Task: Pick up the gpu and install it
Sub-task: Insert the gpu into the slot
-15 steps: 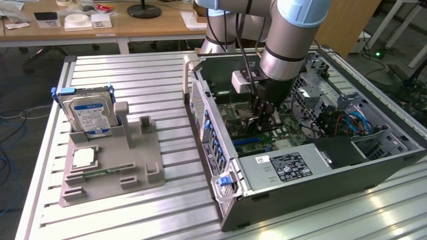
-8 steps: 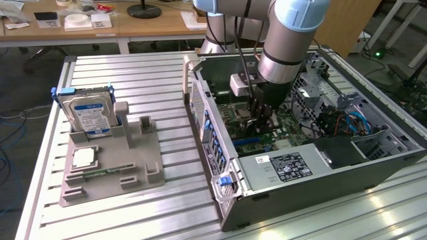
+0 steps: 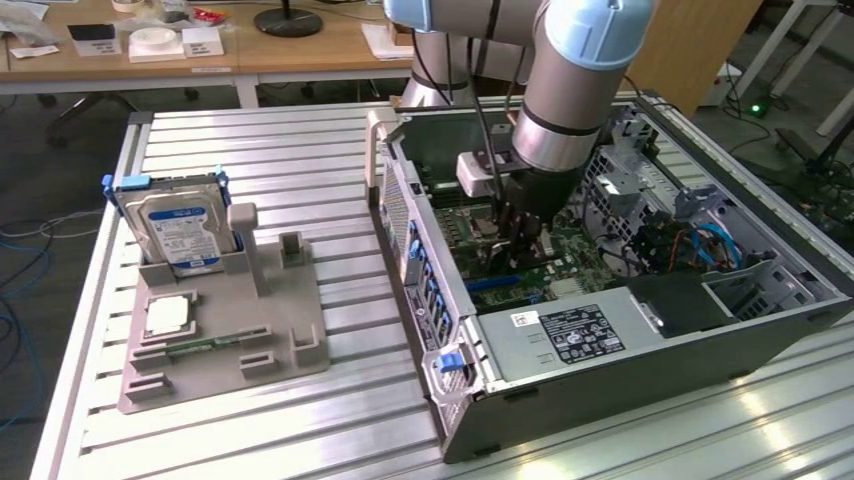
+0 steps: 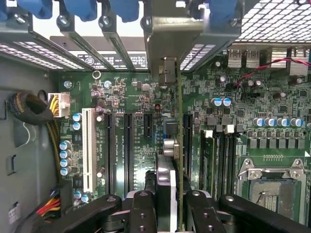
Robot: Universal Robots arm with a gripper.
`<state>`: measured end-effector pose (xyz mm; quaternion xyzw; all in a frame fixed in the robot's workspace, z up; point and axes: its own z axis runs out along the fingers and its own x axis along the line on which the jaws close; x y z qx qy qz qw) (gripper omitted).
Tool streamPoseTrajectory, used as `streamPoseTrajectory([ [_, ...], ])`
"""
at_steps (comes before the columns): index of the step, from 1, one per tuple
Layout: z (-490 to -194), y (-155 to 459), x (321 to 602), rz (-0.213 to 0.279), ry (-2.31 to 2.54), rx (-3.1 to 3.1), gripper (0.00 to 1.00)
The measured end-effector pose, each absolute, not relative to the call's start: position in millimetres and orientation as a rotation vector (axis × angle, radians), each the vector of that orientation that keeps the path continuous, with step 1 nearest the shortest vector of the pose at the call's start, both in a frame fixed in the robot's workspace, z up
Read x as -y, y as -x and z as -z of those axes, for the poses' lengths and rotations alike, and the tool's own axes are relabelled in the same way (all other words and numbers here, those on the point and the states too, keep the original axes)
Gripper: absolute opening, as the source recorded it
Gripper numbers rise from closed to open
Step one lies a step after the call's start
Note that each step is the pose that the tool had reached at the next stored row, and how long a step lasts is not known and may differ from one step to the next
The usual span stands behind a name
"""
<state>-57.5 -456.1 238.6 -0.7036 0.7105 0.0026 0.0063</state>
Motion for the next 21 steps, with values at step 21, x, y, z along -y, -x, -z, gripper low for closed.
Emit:
streamPoseTrajectory([
  [21, -237.6, 60.9, 456.2, -0.008, 2.202, -2.223, 0.28],
])
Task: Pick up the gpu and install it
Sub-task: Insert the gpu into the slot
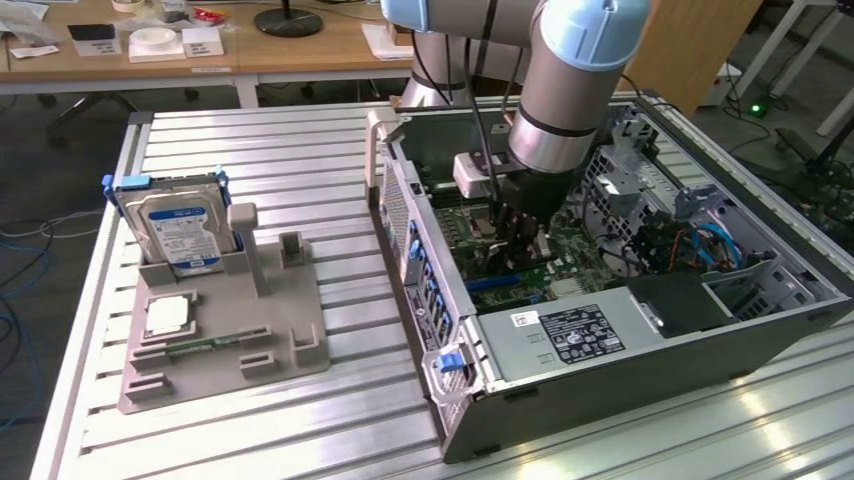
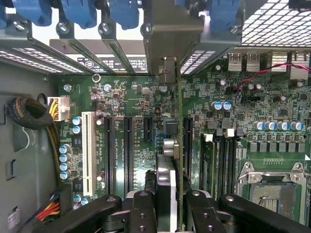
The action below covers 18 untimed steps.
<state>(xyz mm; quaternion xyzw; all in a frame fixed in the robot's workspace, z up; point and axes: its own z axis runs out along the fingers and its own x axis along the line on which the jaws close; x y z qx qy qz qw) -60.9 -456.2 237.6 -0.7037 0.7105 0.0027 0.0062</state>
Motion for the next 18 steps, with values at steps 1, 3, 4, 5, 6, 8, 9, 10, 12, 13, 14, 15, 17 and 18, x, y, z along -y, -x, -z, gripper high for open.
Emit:
streamPoseTrajectory([
  [1, -237.4, 60.9, 456.1, -0.008, 2.202, -2.223, 0.28],
  [3, -236.7, 60.9, 456.1, -0.008, 2.202, -2.223, 0.28],
  [4, -236.6, 61.0, 456.1, -0.009, 2.202, -2.223, 0.28],
  [5, -236.4, 61.0, 456.1, -0.009, 2.202, -2.223, 0.28],
  [6, -236.2, 61.1, 456.1, -0.009, 2.202, -2.223, 0.28],
  [8, -235.7, 61.4, 456.1, -0.009, 2.202, -2.223, 0.28],
  [9, -235.5, 61.5, 456.1, -0.009, 2.202, -2.223, 0.28],
  [10, -235.2, 61.5, 456.1, -0.009, 2.202, -2.223, 0.28],
  [12, -234.9, 61.7, 456.1, -0.009, 2.202, -2.223, 0.28],
  [13, -234.8, 61.8, 456.1, -0.009, 2.202, -2.224, 0.28],
  [14, -234.6, 62.1, 456.1, -0.009, 2.202, -2.224, 0.28],
  [15, -234.4, 62.2, 456.1, -0.01, 2.202, -2.224, 0.28],
  [17, -234.2, 62.2, 456.1, -0.01, 2.203, -2.224, 0.28],
  [18, -234.2, 62.2, 456.1, -0.01, 2.203, -2.224, 0.28],
])
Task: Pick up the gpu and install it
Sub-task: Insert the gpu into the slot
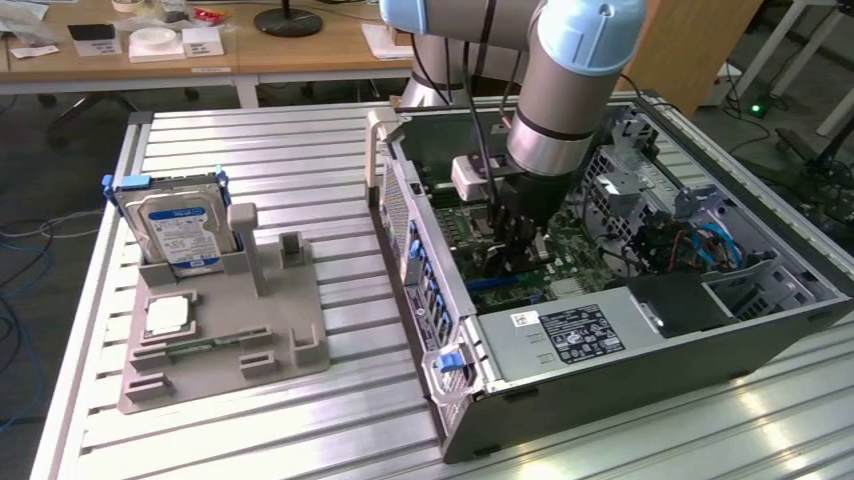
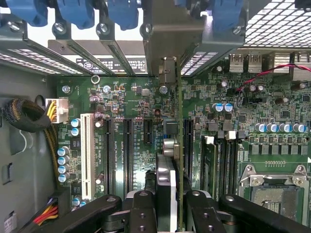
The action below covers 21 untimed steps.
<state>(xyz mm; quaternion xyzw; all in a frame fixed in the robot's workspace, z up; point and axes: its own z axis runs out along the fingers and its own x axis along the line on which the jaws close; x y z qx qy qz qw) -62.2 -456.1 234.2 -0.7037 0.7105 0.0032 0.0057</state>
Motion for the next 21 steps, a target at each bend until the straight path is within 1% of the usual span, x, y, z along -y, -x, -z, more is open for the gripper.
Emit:
streamPoseTrajectory([
  [21, -231.7, 63.4, 455.4, -0.011, 2.202, -2.224, 0.28],
])
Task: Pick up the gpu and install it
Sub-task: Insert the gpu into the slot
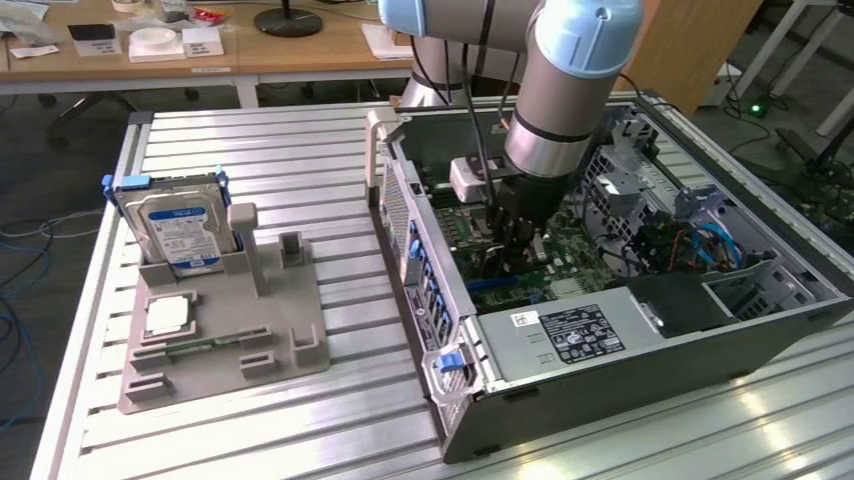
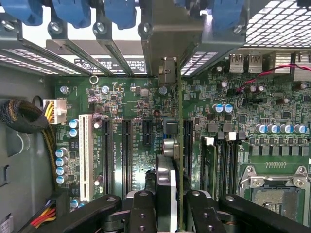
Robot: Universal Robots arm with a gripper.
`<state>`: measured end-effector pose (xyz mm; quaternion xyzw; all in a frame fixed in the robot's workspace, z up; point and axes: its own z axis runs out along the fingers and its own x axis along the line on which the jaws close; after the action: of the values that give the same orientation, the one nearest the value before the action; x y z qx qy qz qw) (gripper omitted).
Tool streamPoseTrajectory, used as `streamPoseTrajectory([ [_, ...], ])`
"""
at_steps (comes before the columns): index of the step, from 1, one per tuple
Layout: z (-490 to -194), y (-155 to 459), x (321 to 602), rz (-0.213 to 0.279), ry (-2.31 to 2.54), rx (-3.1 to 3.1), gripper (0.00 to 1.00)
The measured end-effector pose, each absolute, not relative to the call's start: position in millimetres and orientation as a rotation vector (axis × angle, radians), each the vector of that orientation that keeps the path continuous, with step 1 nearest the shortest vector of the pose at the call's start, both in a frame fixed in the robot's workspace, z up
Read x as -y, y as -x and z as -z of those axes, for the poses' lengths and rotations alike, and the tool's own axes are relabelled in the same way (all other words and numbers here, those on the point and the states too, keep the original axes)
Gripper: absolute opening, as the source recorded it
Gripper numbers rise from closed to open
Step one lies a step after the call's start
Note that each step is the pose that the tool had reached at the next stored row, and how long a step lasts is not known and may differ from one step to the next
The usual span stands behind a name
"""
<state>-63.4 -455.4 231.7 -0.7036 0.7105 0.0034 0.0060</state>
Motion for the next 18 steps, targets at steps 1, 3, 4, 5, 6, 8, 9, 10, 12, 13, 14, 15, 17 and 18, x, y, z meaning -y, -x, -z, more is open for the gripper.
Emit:
streamPoseTrajectory([
  [1, -231.6, 63.6, 455.4, -0.011, 2.202, -2.224, 0.28],
  [3, -231.4, 63.7, 455.4, -0.011, 2.203, -2.223, 0.28],
  [4, -231.4, 63.7, 455.4, -0.011, 2.203, -2.224, 0.28],
  [5, -231.4, 63.8, 455.4, -0.011, 2.202, -2.224, 0.28],
  [6, -231.4, 63.8, 455.4, -0.011, 2.202, -2.224, 0.28],
  [8, -231.4, 63.8, 455.4, -0.011, 2.202, -2.224, 0.28],
  [9, -231.4, 63.8, 455.4, -0.011, 2.202, -2.224, 0.28],
  [10, -231.3, 63.8, 455.4, -0.011, 2.202, -2.224, 0.28],
  [12, -231.4, 63.7, 455.4, -0.011, 2.202, -2.224, 0.28],
  [13, -231.3, 63.4, 455.4, -0.011, 2.202, -2.224, 0.28],
  [14, -231.3, 63.1, 455.4, -0.011, 2.202, -2.224, 0.28],
  [15, -231.3, 62.8, 455.4, -0.011, 2.202, -2.224, 0.28],
  [17, -231.4, 62.7, 455.4, -0.011, 2.202, -2.224, 0.28],
  [18, -231.3, 62.7, 455.4, -0.011, 2.202, -2.224, 0.28],
])
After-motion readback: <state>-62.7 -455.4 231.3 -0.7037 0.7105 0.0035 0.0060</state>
